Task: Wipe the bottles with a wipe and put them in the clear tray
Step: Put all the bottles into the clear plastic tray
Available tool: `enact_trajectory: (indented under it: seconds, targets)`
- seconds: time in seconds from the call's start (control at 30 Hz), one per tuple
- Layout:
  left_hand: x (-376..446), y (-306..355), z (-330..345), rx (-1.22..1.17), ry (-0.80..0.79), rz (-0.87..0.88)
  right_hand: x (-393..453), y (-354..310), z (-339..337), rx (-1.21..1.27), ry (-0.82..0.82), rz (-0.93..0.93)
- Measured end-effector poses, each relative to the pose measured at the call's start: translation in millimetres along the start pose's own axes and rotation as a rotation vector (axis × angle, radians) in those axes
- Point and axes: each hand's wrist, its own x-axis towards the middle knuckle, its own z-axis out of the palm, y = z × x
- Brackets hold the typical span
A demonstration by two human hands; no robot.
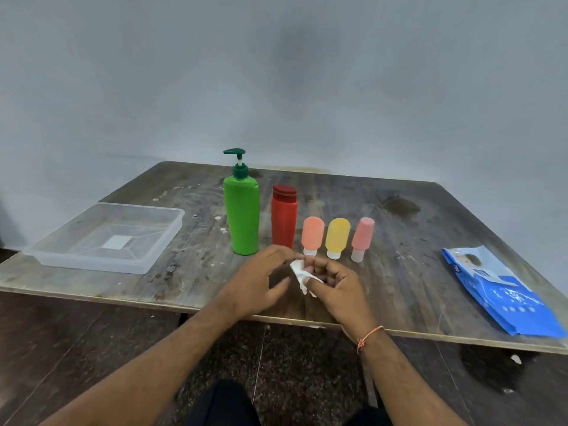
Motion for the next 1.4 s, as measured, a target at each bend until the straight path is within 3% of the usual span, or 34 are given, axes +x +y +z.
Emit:
enact_trajectory:
  seconds: [0.27,0.63,0.93,1.13,1.4]
  targets:
    - [46,37,60,-0.011,-0.009,0.043,-32,-19,-78,-0.138,0.110,0.030]
    - [126,113,154,0.128,-0.136,0.180,-62,-44,-205,-0.835,0.297,-0.035]
    - [151,132,203,0.163,-0.349,0.214,-66,-35,-255,-1.154,0.211,0.143]
    - [143,126,211,0.147,-0.357,0.197,-68,-24,-254,-1.170,0.174,0.152]
    - [103,102,172,0.177,-0.152,0.161,-74,-24,-244,-1.063,0.222,0.033]
